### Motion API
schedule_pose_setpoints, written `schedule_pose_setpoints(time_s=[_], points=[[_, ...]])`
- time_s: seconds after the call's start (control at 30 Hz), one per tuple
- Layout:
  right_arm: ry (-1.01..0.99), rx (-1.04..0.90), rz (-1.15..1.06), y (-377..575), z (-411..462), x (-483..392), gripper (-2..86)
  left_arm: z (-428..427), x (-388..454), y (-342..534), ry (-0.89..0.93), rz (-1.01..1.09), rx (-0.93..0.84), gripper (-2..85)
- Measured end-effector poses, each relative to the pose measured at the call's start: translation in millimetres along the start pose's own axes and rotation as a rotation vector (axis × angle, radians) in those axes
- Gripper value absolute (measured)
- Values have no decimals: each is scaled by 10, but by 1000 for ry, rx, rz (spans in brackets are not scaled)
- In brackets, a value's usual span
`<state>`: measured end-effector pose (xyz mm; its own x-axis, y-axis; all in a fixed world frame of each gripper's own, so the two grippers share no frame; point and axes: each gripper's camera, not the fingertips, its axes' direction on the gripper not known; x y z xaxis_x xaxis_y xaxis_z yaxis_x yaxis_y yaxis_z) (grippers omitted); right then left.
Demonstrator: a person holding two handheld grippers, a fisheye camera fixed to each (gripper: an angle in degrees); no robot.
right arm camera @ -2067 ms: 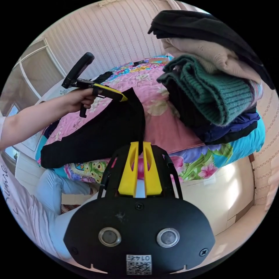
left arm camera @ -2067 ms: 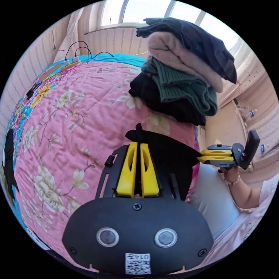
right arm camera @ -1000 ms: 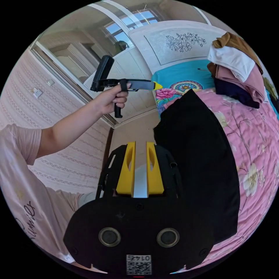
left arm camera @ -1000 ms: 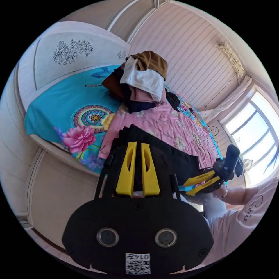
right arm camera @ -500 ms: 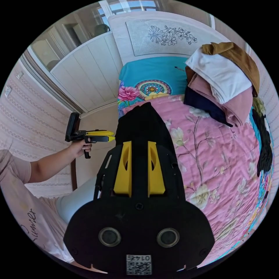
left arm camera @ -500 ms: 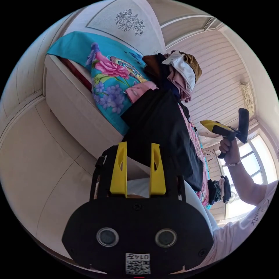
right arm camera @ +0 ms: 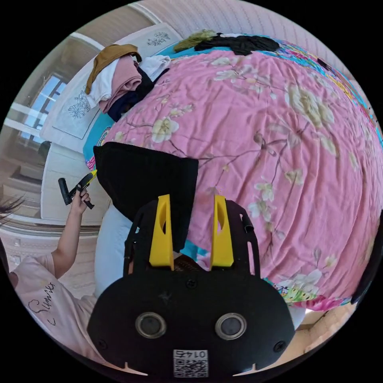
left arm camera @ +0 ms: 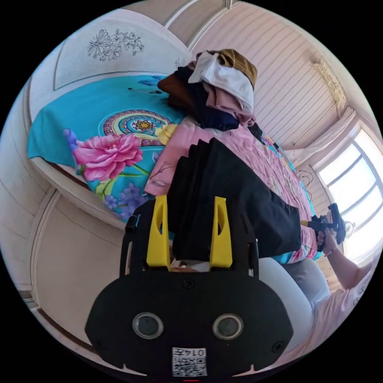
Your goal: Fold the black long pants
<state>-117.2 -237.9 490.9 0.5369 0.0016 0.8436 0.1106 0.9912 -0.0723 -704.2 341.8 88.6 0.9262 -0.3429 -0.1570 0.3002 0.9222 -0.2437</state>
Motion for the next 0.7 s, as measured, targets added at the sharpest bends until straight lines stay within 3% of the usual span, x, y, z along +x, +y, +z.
schedule_pose_setpoints(time_s=[0.13,0.2,0.33,0.5,0.7], points=[[-108,39,2,-34,-60,80,128,19,235,-95,-119,90,-73,87],[-222,46,-132,-109,-192,10,81,-11,359,-109,-143,125,-93,60],[-225,-89,-143,-297,-161,45,57,48,501,-107,-187,167,-125,49],[-267,-29,-141,-335,-533,209,19,65,629,-128,-203,133,-145,46],[-339,52,-107,-258,-1166,644,10,71,1278,-89,-176,279,-119,44]])
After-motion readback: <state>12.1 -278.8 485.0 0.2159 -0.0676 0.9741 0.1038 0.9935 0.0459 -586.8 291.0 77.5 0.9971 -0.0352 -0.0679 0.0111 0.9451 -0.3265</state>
